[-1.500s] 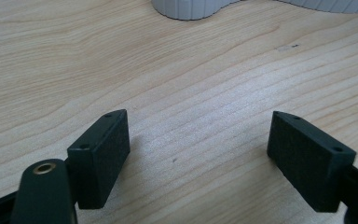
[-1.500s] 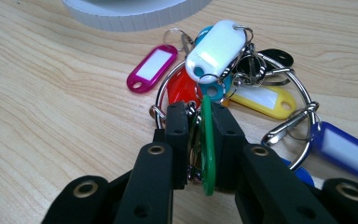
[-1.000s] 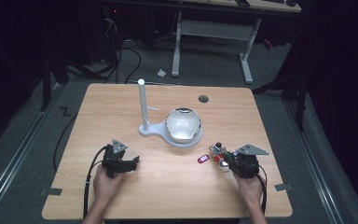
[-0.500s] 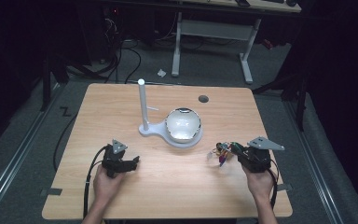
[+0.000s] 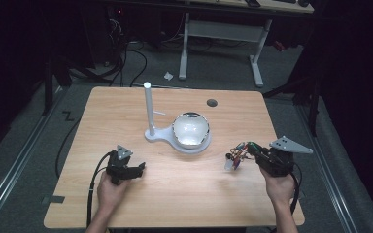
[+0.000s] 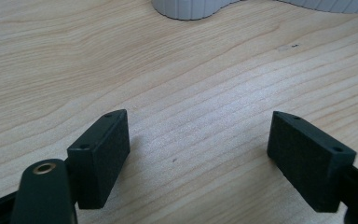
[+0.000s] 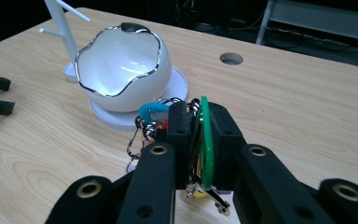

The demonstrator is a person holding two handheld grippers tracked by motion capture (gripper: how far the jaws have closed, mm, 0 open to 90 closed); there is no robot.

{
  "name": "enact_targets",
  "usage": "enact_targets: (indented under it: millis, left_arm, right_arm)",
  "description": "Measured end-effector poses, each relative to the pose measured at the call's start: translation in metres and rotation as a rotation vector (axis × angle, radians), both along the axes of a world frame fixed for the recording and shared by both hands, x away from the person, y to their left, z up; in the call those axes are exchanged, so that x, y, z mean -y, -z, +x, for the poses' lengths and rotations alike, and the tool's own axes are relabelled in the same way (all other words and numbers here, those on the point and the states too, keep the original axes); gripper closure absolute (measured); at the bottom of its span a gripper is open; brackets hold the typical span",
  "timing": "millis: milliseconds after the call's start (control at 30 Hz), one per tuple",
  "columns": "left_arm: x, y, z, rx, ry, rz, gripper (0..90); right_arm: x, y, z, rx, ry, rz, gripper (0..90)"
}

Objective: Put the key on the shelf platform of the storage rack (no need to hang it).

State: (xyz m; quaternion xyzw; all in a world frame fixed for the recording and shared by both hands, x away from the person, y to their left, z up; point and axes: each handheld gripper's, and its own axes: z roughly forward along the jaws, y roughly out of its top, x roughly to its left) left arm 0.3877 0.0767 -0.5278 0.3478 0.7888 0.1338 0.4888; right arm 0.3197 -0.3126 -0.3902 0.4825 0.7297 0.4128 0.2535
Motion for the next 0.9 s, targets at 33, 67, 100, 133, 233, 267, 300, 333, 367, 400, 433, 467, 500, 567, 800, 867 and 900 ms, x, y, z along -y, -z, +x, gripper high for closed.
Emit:
enact_targets:
  millis: [33,67,100,133,233,267,300,333,367,400,433,467,500,567,800,867,900]
  left_arm:
    - [0.0,0.0,0.0,0.0,0.0,0.0,21.2]
    - [0.0,0.0,0.0,0.0,0.0,0.0,21.2]
    - [0.0,0.0,0.0,0.0,0.0,0.0,21.2]
    - [0.0,0.0,0.0,0.0,0.0,-0.001,21.2]
    - [0.0,0.0,0.0,0.0,0.0,0.0,21.2]
    - [0.0,0.0,0.0,0.0,-0.001,-0.001,21.2]
    - [0.0,0.0,0.0,0.0,0.001,0.0,21.2]
    - [0.0,0.0,0.0,0.0,0.0,-0.001,21.2]
    - [0.0,0.0,0.0,0.0,0.0,0.0,21.2]
    - [0.0,0.0,0.0,0.0,0.0,0.0,21.2]
    - [0.0,0.0,0.0,0.0,-0.001,-0.001,21.2]
    - [0.0,0.0,0.0,0.0,0.0,0.0,21.2]
    - [0.0,0.0,0.0,0.0,0.0,-0.001,21.2]
    - [0.0,0.0,0.0,-0.001,0.0,-0.001,21.2]
    - [0.0,0.0,0.0,0.001,0.004,0.002,21.2]
    - [0.0,0.0,0.0,0.001,0.004,0.002,21.2]
    - [0.0,0.0,0.0,0.001,0.004,0.002,21.2]
  right_arm:
    - [0.0,-0.002,0.0,0.001,-0.002,-0.004,81.3]
    - [0.0,-0.004,0.0,0.0,-0.001,-0.007,81.3]
    - [0.0,-0.007,-0.001,0.005,-0.004,-0.008,81.3]
    - [0.0,-0.008,-0.001,0.008,-0.004,-0.006,81.3]
    - [0.0,-0.014,-0.002,0.019,-0.011,-0.003,81.3]
    - [0.0,-0.016,-0.002,0.02,-0.013,0.002,81.3]
    - [0.0,-0.018,-0.002,0.023,-0.02,0.013,81.3]
    - [0.0,-0.02,-0.002,0.023,-0.03,0.023,81.3]
    - [-0.001,-0.022,-0.002,0.026,-0.035,0.021,81.3]
    - [-0.001,-0.024,-0.002,0.026,-0.037,0.017,81.3]
    - [-0.002,-0.027,-0.001,0.025,-0.04,0.013,81.3]
    - [-0.003,-0.028,-0.001,0.026,-0.043,0.015,81.3]
    - [-0.003,-0.03,-0.001,0.026,-0.048,0.019,81.3]
    - [-0.004,-0.033,-0.001,0.028,-0.059,0.025,81.3]
    - [-0.009,-0.041,0.005,0.016,-0.087,0.043,81.2]
    - [-0.01,-0.044,0.007,0.023,-0.096,0.054,81.2]
    - [-0.011,-0.046,0.007,0.027,-0.1,0.056,81.2]
